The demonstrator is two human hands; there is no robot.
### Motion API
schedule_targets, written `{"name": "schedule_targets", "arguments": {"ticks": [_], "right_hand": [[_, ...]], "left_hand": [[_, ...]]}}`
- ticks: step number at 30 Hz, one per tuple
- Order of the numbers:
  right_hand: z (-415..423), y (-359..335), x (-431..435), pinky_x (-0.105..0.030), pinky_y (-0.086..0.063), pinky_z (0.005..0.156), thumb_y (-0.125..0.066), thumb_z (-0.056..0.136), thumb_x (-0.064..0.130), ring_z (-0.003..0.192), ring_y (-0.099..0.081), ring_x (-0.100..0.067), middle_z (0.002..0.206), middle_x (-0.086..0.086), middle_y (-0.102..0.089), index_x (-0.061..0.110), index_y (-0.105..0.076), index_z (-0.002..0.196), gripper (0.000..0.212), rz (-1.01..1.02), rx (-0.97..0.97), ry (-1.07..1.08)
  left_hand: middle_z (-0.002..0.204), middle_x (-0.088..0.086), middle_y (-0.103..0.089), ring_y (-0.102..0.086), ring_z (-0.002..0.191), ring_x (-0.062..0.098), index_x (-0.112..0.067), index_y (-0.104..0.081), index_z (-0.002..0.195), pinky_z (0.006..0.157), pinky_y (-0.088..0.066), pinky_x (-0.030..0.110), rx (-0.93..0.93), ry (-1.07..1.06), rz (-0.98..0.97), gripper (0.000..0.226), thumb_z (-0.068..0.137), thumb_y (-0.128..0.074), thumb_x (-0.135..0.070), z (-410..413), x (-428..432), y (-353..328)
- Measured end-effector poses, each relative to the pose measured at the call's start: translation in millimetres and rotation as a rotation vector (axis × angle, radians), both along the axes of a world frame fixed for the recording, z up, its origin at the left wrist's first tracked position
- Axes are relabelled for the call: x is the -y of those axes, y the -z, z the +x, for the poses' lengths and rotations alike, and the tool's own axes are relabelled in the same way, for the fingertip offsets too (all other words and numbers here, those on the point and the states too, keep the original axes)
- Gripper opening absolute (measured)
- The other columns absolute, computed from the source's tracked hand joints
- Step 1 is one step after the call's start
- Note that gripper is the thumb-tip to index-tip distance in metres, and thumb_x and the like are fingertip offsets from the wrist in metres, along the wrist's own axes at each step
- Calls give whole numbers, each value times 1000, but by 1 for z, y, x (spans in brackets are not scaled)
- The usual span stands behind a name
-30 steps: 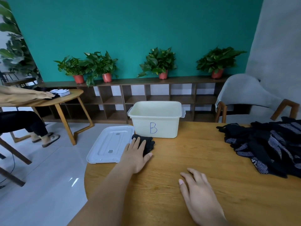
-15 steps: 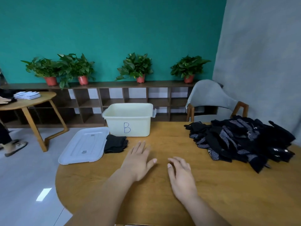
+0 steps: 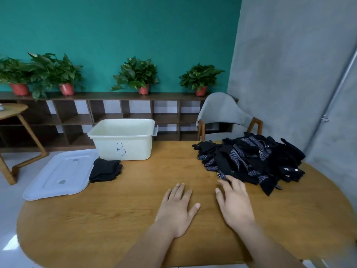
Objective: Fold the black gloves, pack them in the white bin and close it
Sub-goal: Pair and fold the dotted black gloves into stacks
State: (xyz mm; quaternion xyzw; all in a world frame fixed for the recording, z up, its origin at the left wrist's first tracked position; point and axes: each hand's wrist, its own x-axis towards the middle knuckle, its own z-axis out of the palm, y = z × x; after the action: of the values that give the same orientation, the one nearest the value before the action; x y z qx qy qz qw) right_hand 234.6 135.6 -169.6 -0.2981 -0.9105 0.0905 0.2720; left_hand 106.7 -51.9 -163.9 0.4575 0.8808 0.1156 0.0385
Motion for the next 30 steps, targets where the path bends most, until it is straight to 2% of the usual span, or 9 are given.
{"name": "schedule_targets", "arguments": {"ticks": [4, 11, 14, 17, 19, 22, 26, 30], "right_hand": [[-8, -10, -22, -48, -37, 119, -49, 105, 47, 150, -27, -30, 162, -7, -38, 23, -60, 145, 48, 53, 10, 96], [-39, -29, -62, -50, -18, 128, -20, 105, 64, 160, 3, -31, 175, -3, -4, 30, -31, 163, 68, -40, 210, 189], [-50, -34, -73, -49, -9, 130, -16, 105, 66, 160, 9, -30, 176, 1, -3, 24, -24, 165, 73, -42, 314, 176], [-54, -32, -77, -50, -10, 130, -16, 106, 63, 160, -1, -29, 173, 3, -17, 18, -28, 164, 74, -26, 311, 203], [-55, -31, -72, -50, -14, 129, -20, 108, 58, 159, -11, -28, 170, 3, -28, 17, -33, 162, 70, 29, 213, 199], [-50, -26, -49, -49, -25, 126, -27, 110, 51, 154, -28, -25, 162, 2, -44, 16, -48, 155, 62, 137, 43, 62], [-37, 0, -11, -41, -31, 124, -28, 108, 53, 146, -45, -19, 151, 5, -57, 20, -62, 145, 60, 138, 97, -126], [-25, 15, 4, -37, -42, 112, -33, 104, 54, 130, -59, -13, 136, 12, -67, 26, -75, 126, 55, 89, 106, -198]], "left_hand": [[177, -7, -3, 9, 162, 9, -32, -18, 168, 132, 3, 39, -26, -17, 47, 78, 104, -9, -74, 0, 1, 4], [177, -9, -6, 7, 162, 9, -34, -24, 166, 132, 1, 39, -59, -17, 83, 74, 104, -8, -73, 1, -1, 8], [176, -9, -8, 6, 162, 8, -35, -26, 165, 132, 0, 38, -67, -20, 98, 74, 104, -9, -73, 1, -2, 11], [176, -10, -8, 6, 161, 7, -36, -27, 165, 132, 1, 38, -63, -21, 105, 73, 104, -9, -73, 0, -3, 10], [176, -10, -9, 5, 161, 7, -36, -28, 164, 132, 0, 38, -60, -23, 116, 73, 104, -11, -73, 0, -3, 9], [175, -10, -13, 1, 161, 8, -35, -29, 164, 132, -2, 38, -58, -29, 142, 72, 104, -13, -72, 0, -3, 8], [173, -9, -19, -10, 160, 12, -33, -32, 162, 132, -9, 36, -51, -48, 205, 67, 107, -20, -68, 2, -2, 8], [169, -8, -28, -19, 157, 13, -31, -38, 159, 130, -19, 36, -81, -61, 258, 63, 108, -23, -64, 4, 2, 10]]}}
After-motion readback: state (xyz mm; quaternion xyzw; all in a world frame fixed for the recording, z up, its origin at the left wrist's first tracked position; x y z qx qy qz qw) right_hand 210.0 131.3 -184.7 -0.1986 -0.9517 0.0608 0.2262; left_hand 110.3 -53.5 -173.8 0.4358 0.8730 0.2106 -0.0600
